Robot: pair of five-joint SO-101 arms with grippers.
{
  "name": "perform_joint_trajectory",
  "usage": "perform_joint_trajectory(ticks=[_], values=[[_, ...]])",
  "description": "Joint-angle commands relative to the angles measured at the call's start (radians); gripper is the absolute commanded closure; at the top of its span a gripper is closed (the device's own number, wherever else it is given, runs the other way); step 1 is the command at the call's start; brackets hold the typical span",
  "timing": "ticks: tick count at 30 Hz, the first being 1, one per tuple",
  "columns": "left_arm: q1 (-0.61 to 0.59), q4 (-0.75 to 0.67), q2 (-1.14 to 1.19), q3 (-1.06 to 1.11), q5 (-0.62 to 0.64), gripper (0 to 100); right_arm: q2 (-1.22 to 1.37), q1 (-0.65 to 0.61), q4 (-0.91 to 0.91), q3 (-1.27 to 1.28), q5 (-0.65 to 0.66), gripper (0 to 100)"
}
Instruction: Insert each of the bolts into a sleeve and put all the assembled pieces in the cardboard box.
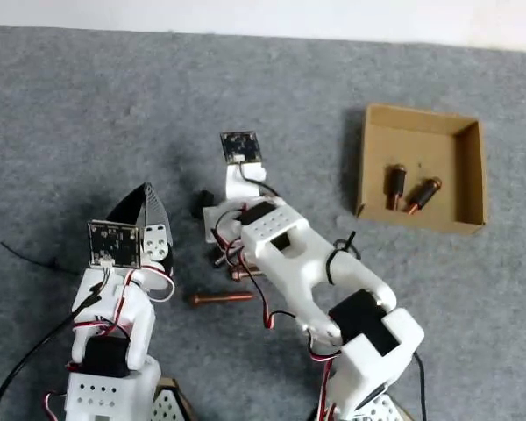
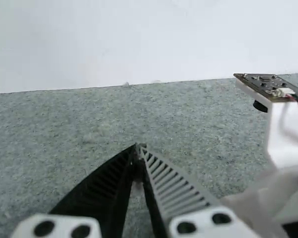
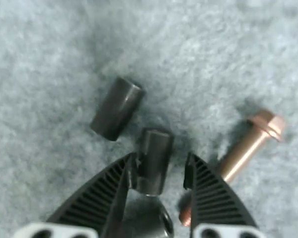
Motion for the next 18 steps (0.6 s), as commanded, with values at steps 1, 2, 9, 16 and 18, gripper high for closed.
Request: perform_joint_trajectory(ticks=[1, 2, 9, 16, 18], values=[[-0.004, -0.020, -0.012, -0.007, 0.006, 99, -0.007, 0.012, 0.016, -0.035, -0.008, 86.0], [-0.004, -0.020, -0.012, -0.007, 0.006, 99, -0.007, 0.012, 0.016, -0.035, -0.008, 86.0], [-0.004, -0.018, -0.012, -0.007, 0.006, 99, -0.005, 0.012, 0.016, -0.036, -0.002, 86.0], [-0.004, -0.018, -0.012, -0.007, 0.006, 99, 0.027, 0.019, 0.022, -0.087, 0.084, 86.0], [-0.004, -0.018, -0.012, -0.007, 0.006, 99, 0.070, 0.025, 0.024, -0.116, 0.087, 86.0]])
